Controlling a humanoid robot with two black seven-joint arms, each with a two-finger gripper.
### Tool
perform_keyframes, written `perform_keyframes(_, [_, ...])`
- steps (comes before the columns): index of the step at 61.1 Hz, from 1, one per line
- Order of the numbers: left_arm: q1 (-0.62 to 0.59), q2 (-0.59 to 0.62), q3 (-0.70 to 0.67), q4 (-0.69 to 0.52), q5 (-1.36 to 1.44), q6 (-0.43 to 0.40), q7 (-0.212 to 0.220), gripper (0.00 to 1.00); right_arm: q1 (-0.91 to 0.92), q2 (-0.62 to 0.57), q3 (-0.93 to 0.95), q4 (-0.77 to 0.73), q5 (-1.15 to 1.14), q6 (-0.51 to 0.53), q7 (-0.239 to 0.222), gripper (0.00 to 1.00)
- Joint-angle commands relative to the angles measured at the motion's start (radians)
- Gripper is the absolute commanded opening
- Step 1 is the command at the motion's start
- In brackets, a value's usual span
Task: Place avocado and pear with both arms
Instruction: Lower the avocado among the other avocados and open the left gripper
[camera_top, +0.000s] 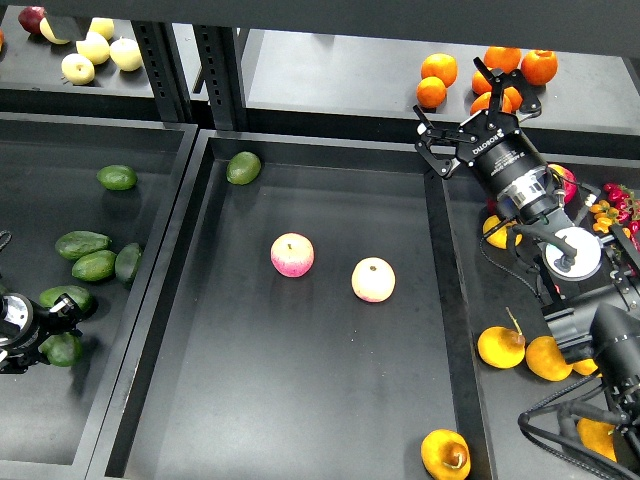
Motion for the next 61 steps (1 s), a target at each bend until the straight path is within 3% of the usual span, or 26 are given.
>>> perform_keyframes(1, [-0.003,0.000,-0.001,-0.002,0.000,0.000,0.000,0.73,0.001,0.000,0.000,-0.001,0.000,0.000,0.000,1.00])
perform_keyframes(21, [-0.011,0.003,-0.073,-0.014,-0.002,0.000,0.000,0.85,0.000,0.000,0.000,-0.007,0.000,0.004,0.000,1.00])
perform_keyframes(32, [-0.022,0.011,-0.158,-0.026,-0.002,0.000,0.000,0.85,0.000,0.000,0.000,-0.007,0.000,0.004,0.000,1.00])
perform_keyframes(50, [-0.043,0.008,-0.458,-0.043,-0.044,0.000,0.000,0.85,0.001,0.000,-0.001,-0.004,0.000,-0.002,0.001,1.00])
perform_keyframes(61, [-0.034,-0.060,-0.668,-0.143,-0.189,0.000,0.000,0.85,0.001,0.000,-0.003,-0.001,0.000,-0.006,0.001,1.00])
